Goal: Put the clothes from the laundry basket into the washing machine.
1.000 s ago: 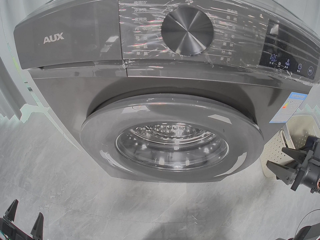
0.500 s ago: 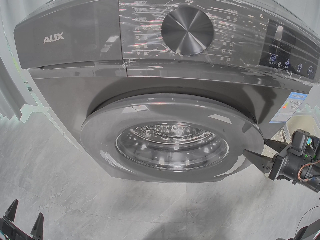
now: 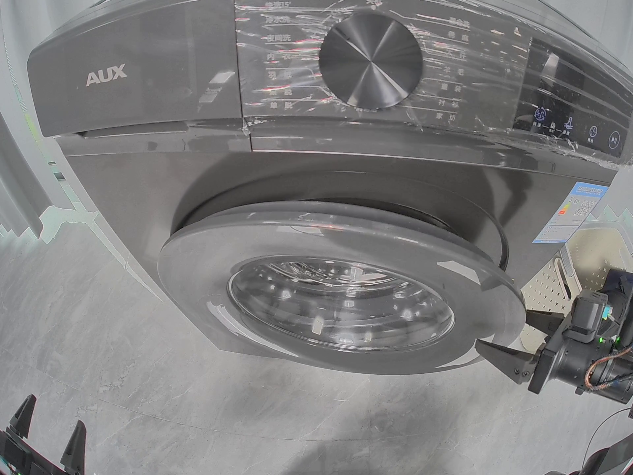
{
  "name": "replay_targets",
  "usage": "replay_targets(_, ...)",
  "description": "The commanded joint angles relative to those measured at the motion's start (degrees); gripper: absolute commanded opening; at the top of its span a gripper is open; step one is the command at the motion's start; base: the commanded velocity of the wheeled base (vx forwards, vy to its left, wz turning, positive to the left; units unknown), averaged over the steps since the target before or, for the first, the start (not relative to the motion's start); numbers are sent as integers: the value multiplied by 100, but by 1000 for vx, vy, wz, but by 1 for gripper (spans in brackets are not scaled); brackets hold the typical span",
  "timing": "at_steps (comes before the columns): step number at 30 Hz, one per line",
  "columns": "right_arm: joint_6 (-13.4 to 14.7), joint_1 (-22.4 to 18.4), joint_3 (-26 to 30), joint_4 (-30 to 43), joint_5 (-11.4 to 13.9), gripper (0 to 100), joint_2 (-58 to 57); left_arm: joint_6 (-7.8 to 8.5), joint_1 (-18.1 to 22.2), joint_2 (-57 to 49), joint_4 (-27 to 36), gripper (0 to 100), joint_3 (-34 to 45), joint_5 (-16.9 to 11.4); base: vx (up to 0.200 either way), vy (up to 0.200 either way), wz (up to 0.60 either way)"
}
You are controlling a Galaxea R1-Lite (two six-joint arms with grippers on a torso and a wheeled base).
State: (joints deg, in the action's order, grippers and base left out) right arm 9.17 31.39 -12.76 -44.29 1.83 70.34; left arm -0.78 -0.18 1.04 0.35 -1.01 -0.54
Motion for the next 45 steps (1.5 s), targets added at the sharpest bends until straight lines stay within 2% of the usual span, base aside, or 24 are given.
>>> replay_targets(1, -20, 25, 318, 26, -16, 100, -592, -1, 1, -95, 0, 100, 84, 1, 0, 0, 0)
replay_targets(6, -82, 7, 274, 26, -33, 100, -556, -1, 1, -95, 0, 100, 84, 1, 0, 0, 0)
replay_targets(14, -205, -168, -218, -89, 2, 100, 208, -10, 1, -95, 0, 100, 84, 1, -150, 0, 0)
replay_targets(17, -196, -116, -200, -89, 28, 100, 252, -19, 1, -95, 0, 100, 84, 1, 0, 0, 0)
replay_targets(23, -178, 174, 134, -18, 257, 100, -170, -10, 1, -95, 0, 100, 84, 1, 0, 0, 0)
replay_targets(27, -196, 122, 257, 61, 248, 100, -495, -10, 1, -104, 0, 100, 84, 1, 0, 0, 0)
replay_targets(30, -205, 104, 213, 69, 248, 100, -486, -1, 1, -104, 0, 100, 84, 1, 0, 0, 0)
replay_targets(33, -222, -116, 2, 52, 230, 100, -170, -1, 1, -104, 0, 100, 84, 1, 0, 0, 0)
replay_targets(37, -258, -142, -139, -54, 248, 100, 199, -10, 1, -95, 0, 100, 84, 1, -200, 0, 0)
replay_targets(42, -240, -80, -112, -54, 283, 100, 375, -19, 1, -95, 0, 100, 84, 1, -80, 0, 0)
replay_targets(45, -205, 201, 28, -36, 388, 100, 296, -10, 1, -95, 0, 100, 84, 1, 0, 0, 0)
